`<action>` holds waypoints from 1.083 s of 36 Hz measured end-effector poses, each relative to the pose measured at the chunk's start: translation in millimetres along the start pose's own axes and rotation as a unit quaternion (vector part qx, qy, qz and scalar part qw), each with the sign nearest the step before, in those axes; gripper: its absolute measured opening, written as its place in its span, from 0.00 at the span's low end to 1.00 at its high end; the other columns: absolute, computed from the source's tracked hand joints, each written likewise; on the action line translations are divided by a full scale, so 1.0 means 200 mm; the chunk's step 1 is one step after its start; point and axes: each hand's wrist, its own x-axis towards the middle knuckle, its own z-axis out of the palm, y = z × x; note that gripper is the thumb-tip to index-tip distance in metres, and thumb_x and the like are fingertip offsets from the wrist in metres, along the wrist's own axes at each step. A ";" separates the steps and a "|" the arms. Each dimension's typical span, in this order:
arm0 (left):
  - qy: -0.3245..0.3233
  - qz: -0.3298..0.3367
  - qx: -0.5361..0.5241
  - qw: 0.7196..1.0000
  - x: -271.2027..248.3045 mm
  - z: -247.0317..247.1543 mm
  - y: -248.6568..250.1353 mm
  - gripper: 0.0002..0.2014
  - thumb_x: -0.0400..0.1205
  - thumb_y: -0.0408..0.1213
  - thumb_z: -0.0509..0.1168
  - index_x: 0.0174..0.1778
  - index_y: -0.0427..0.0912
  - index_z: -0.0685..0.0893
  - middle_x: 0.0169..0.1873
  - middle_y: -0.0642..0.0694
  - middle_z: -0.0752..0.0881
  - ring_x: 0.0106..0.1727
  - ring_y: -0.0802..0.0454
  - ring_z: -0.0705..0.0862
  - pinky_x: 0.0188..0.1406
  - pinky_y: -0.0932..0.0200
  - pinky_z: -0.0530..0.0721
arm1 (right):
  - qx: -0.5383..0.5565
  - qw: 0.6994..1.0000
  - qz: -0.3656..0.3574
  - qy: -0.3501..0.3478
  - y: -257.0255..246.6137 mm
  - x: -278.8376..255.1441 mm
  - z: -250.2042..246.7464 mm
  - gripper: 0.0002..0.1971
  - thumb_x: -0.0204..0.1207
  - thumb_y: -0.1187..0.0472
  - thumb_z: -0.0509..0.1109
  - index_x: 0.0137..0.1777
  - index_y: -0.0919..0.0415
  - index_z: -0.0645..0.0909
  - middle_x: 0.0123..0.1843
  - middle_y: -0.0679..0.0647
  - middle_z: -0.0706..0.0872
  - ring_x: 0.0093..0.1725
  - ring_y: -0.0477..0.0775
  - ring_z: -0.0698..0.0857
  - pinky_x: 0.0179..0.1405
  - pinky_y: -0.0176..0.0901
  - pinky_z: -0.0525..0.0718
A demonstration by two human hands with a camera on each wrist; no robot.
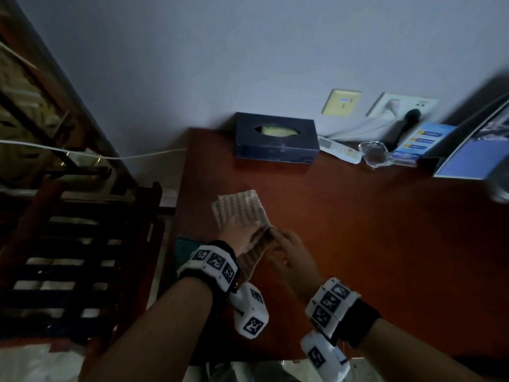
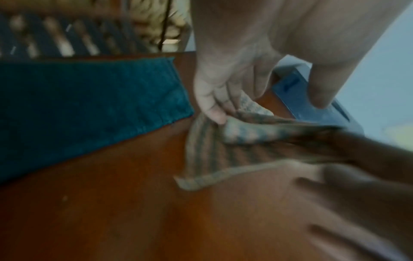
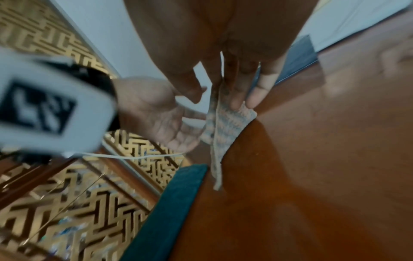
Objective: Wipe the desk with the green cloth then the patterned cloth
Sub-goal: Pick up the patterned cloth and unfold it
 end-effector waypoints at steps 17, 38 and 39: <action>-0.093 0.182 0.271 0.941 -0.02 0.23 -0.08 0.08 0.80 0.31 0.62 0.50 0.40 0.86 0.42 0.42 0.88 0.46 0.42 0.86 0.51 0.42 0.86 | 0.043 0.997 -0.011 0.059 0.13 -0.10 -0.16 0.20 0.77 0.66 0.67 0.68 0.52 0.76 0.56 0.45 0.75 0.53 0.44 0.79 0.54 0.40 0.82; -0.216 0.232 0.053 0.947 -0.17 0.23 0.05 0.15 0.86 0.44 0.58 0.62 0.37 0.74 0.38 0.48 0.82 0.30 0.55 0.81 0.27 0.65 0.77 | 0.032 0.989 -0.078 0.121 0.00 0.06 -0.45 0.23 0.71 0.79 0.62 0.63 0.62 0.83 0.57 0.55 0.85 0.54 0.45 0.80 0.55 0.23 0.75; -0.225 0.241 0.062 0.942 -0.17 0.22 0.05 0.11 0.85 0.39 0.62 0.61 0.42 0.75 0.39 0.47 0.83 0.31 0.56 0.80 0.27 0.66 0.76 | 0.027 0.987 -0.092 0.127 0.00 0.07 -0.46 0.24 0.71 0.80 0.62 0.64 0.62 0.83 0.58 0.55 0.86 0.55 0.45 0.81 0.57 0.28 0.78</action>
